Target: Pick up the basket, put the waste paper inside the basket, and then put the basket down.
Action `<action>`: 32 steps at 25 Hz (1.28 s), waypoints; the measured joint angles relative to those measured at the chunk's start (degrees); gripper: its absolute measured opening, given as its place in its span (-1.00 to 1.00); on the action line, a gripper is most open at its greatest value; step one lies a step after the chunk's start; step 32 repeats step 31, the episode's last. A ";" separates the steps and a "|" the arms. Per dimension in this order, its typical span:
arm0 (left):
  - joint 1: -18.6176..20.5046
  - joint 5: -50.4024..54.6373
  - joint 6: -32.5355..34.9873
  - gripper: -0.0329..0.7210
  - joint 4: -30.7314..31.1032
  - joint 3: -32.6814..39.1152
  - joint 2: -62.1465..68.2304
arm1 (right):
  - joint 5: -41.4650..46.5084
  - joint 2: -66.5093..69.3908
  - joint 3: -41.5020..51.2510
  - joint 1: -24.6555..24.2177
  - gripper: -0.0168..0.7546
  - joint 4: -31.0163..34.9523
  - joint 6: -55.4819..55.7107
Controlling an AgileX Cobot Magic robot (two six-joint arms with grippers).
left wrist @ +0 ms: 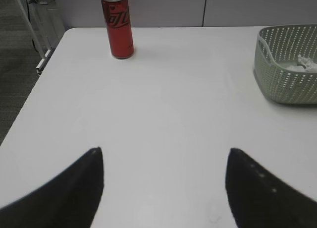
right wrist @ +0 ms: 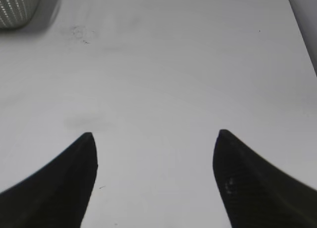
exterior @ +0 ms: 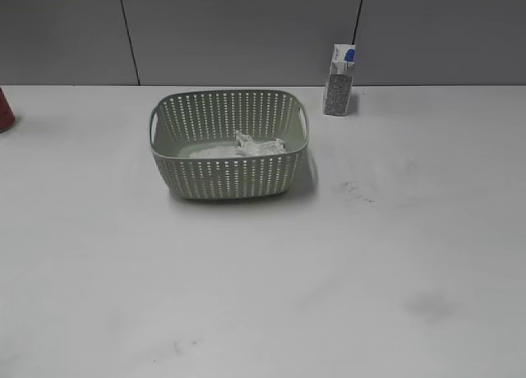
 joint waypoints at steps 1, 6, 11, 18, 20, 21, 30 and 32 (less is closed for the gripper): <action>0.00 0.00 0.00 0.63 0.00 0.00 0.00 | 0.00 -0.73 0.00 0.00 0.55 0.00 0.00; -0.64 0.00 0.00 0.62 0.00 0.00 0.00 | 0.00 -5.45 0.00 0.00 0.55 0.00 0.12; -2.56 -0.05 0.00 0.62 0.00 0.00 -0.06 | 0.00 -6.16 0.07 0.00 0.55 0.00 0.69; -3.55 -0.05 0.00 0.59 0.00 0.00 -0.06 | 0.00 -6.16 0.07 0.00 0.55 0.00 0.92; -3.55 -0.05 0.00 0.59 0.00 0.00 -0.06 | 0.00 -6.16 0.07 0.00 0.55 0.06 0.92; -3.55 -0.05 0.00 0.59 0.00 0.00 -0.06 | 0.00 -6.16 0.07 0.00 0.55 0.18 0.92; -3.55 -0.05 0.00 0.59 0.00 0.00 -0.06 | 0.00 -6.16 0.07 0.00 0.55 0.23 0.92; -3.55 -0.05 0.00 0.59 0.00 0.00 -0.06 | 0.00 -6.16 0.07 0.00 0.55 0.23 0.92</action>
